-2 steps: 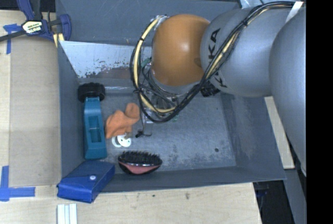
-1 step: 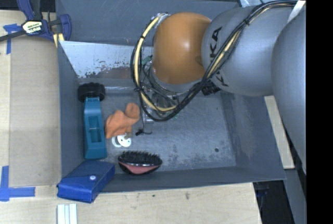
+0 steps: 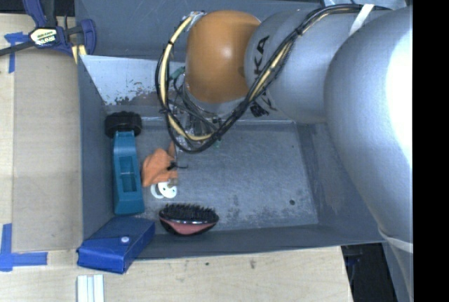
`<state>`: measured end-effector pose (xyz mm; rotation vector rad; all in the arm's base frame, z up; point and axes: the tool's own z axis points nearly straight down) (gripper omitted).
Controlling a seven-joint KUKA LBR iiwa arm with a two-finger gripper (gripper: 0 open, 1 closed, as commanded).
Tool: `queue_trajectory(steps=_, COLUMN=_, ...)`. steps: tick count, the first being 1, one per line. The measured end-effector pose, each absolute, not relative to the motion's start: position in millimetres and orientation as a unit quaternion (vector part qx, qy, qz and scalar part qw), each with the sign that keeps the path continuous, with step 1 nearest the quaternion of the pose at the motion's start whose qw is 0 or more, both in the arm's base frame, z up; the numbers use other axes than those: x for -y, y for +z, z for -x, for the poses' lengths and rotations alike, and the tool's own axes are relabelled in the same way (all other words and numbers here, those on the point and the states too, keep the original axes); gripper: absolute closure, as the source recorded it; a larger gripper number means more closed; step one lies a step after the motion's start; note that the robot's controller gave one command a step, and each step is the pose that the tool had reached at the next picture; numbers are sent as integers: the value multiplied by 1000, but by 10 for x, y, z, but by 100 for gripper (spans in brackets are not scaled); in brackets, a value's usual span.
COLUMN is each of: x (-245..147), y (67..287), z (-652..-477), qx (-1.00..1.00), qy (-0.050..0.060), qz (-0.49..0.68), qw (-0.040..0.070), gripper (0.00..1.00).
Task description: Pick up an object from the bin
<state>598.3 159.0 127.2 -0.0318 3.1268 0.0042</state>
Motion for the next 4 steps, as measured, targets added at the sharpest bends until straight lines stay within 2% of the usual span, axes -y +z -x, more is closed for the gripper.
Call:
queue_trajectory(steps=1, x=-1594, y=1002, z=-5687, qx=-1000, qy=0, qz=23, qw=2, gripper=0)
queue_trajectory(steps=2, x=-1985, y=722, z=-6246, qx=-999, qy=0, qz=41, qw=3, gripper=100)
queue_trajectory(steps=3, x=-1985, y=722, z=-6246, qx=-999, qy=1, qz=41, qw=3, gripper=100)
queue_trajectory(steps=4, x=-2088, y=906, z=-6102, qx=-998, qy=-3, qz=65, qw=0, gripper=100)
